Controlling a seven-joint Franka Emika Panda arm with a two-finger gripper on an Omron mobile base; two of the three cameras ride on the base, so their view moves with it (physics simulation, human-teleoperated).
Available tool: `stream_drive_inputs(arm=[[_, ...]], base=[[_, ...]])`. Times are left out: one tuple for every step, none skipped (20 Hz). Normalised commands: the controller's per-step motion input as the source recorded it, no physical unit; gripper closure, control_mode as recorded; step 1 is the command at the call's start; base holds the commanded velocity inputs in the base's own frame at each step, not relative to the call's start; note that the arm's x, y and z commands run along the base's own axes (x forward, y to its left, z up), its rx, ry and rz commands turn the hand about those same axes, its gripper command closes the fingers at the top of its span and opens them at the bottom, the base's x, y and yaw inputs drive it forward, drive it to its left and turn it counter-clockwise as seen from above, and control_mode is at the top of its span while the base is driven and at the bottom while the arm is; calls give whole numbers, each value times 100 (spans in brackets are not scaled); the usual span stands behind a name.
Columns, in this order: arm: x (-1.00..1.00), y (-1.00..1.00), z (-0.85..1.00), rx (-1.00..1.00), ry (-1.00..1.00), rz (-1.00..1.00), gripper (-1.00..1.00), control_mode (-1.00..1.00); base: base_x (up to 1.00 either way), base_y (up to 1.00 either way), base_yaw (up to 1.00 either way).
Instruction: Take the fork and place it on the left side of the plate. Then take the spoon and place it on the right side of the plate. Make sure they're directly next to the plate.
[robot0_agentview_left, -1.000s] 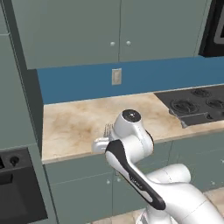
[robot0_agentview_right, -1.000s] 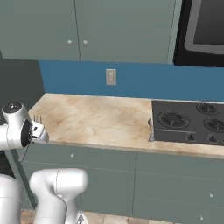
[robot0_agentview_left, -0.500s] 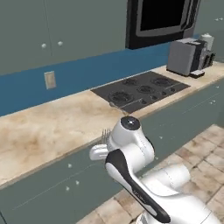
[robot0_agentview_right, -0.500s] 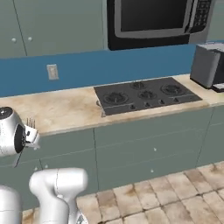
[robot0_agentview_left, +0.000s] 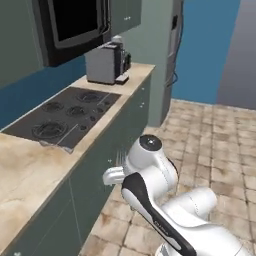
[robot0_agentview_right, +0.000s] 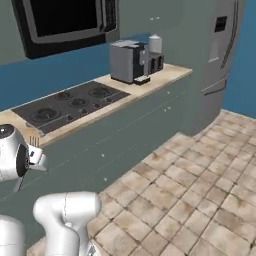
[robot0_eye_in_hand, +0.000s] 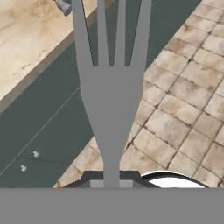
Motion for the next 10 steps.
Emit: stream_drive_inputs(arm=[[0,0,0,0,0,0,100,100],[0,0,0,0,0,0,100,100],[0,0,0,0,0,0,100,100],[0,0,0,0,0,0,100,100],[0,0,0,0,0,0,100,100],[0,0,0,0,0,0,100,100],[0,0,0,0,0,0,100,100],[0,0,0,0,0,0,100,100],[0,0,0,0,0,0,100,100],[0,0,0,0,0,0,100,100]], base=[[2,0,-88],[3,0,-88],[3,0,-88],[3,0,-88],[4,0,-87],[4,0,-87],[4,0,-87],[3,0,-87],[3,0,-87],[3,0,-87]])
